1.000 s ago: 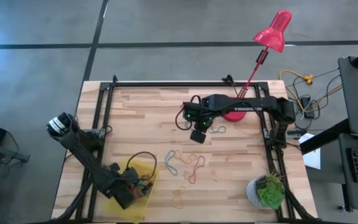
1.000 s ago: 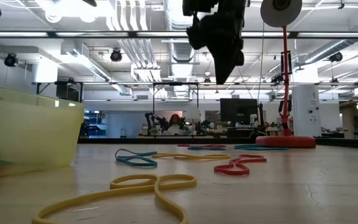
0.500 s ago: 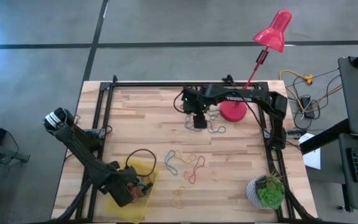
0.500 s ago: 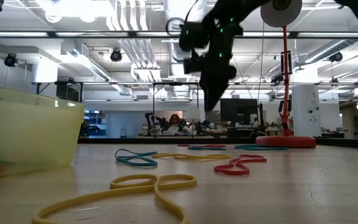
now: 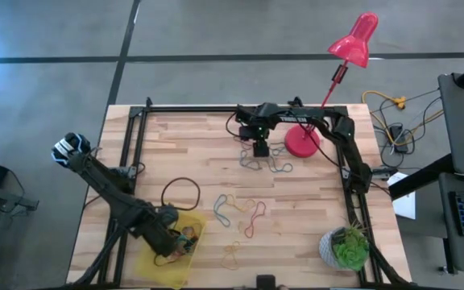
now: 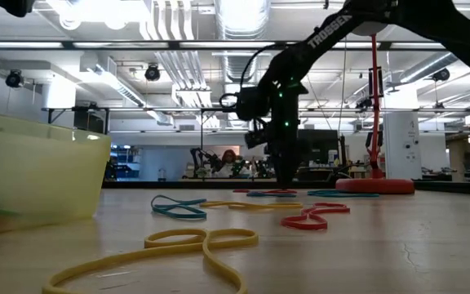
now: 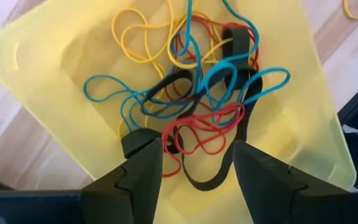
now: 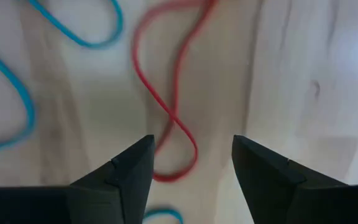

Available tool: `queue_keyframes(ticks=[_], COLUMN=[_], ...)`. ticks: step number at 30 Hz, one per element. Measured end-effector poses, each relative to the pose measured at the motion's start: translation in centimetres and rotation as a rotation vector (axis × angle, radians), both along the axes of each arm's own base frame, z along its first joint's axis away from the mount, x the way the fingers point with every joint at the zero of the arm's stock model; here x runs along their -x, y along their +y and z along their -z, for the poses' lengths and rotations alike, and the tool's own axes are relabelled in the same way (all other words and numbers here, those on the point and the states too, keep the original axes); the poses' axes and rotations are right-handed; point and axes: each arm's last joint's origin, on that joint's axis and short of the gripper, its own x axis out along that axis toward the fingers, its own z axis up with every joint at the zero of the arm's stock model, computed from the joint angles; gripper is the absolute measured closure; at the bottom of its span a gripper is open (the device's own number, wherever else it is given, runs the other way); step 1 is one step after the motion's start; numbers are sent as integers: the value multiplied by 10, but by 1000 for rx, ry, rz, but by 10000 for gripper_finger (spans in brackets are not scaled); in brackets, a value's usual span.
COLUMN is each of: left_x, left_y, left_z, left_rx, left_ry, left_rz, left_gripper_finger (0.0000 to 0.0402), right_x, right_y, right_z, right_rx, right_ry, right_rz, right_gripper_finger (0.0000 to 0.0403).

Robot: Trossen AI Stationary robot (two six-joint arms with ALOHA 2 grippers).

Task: Pick and place rubber bands into bin
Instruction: Put the red rubber band into the bin

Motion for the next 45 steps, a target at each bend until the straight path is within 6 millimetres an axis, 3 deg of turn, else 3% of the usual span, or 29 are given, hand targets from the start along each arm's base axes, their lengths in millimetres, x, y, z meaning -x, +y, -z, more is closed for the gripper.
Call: queue_keyframes(ticks=[12, 21, 26, 35, 40, 45], left_x=[-1, -1, -1, -1, -1, -1], left_y=[6, 6, 6, 6, 6, 6], left_z=[7, 8, 8, 8, 8, 7], left_rx=[-23, -39, -41, -41, -40, -38], left_ry=[16, 5, 3, 3, 3, 1], left_rz=[-10, 0, 0, -1, -1, -1], left_gripper_finger=[222, 222, 222, 222, 222, 222], right_x=[-4, -1, 1, 2, 3, 4], right_y=[-2, 8, 12, 13, 10, 15], right_z=[3, 17, 23, 26, 25, 10], right_rx=[11, -8, -2, -70, -166, -187], right_ry=[-55, -61, -55, -70, -122, -164], right_rz=[-39, -112, -134, -131, -2, 33], right_gripper_finger=[199, 204, 249, 384, 394, 395])
